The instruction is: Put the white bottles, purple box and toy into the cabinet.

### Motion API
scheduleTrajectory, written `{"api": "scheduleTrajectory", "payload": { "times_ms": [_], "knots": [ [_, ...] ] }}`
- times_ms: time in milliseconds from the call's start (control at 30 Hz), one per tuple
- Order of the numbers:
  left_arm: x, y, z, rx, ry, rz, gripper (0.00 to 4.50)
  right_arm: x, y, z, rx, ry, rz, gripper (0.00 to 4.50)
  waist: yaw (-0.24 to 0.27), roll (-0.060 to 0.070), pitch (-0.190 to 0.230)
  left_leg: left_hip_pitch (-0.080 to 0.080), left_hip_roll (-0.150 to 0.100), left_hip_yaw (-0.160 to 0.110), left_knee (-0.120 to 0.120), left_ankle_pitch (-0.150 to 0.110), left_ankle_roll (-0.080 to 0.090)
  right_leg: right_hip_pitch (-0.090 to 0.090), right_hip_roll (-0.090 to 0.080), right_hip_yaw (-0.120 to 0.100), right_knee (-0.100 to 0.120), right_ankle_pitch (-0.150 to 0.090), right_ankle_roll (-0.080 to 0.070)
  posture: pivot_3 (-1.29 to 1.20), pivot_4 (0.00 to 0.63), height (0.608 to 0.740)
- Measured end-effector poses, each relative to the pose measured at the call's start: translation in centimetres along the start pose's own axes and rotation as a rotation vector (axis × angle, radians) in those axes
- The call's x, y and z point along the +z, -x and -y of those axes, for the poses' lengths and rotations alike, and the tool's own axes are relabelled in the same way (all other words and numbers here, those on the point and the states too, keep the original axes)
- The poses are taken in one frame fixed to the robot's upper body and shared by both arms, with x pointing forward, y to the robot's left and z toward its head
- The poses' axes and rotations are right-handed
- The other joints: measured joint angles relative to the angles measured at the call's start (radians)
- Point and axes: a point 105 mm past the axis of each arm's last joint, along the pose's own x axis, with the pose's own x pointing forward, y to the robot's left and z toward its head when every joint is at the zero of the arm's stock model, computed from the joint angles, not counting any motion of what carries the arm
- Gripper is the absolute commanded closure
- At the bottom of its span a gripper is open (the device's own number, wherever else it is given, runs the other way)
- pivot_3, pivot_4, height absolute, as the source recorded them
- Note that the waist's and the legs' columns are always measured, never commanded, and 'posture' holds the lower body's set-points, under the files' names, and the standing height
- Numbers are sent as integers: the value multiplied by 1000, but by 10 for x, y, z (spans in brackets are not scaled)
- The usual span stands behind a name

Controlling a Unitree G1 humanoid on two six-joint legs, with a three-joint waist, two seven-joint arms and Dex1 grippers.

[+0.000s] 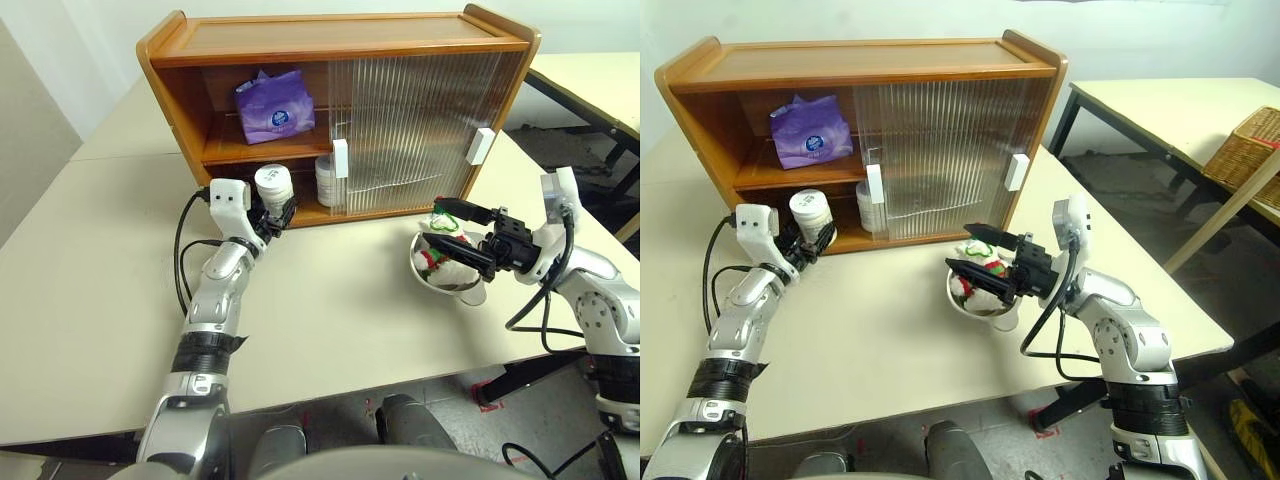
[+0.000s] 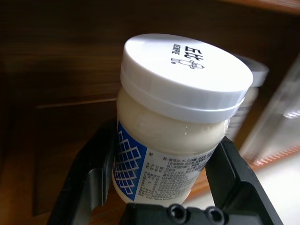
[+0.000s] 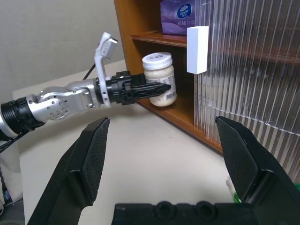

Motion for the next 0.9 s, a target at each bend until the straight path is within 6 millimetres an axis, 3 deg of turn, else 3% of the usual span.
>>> {"api": "scheduleTrajectory", "payload": {
  "times_ms": [333,600,900],
  "knots": [
    [-13,-21,5,86,62,-30,1408,0,1,0,0,0,-3,0,-1,0,0,2,0,0,0,0,0,1,0,0,0,0,0,-266,0,740],
    [-13,-37,-13,202,45,-47,1408,-2,3,-1,-6,-2,-11,0,-6,-1,0,3,0,0,0,0,0,2,0,1,0,0,1,-279,0,740],
    [-13,-48,-15,245,38,-55,1408,-1,2,-3,-9,3,-13,0,-8,-1,1,5,0,0,1,0,0,2,0,1,0,0,2,-285,0,740]
  ]
}}
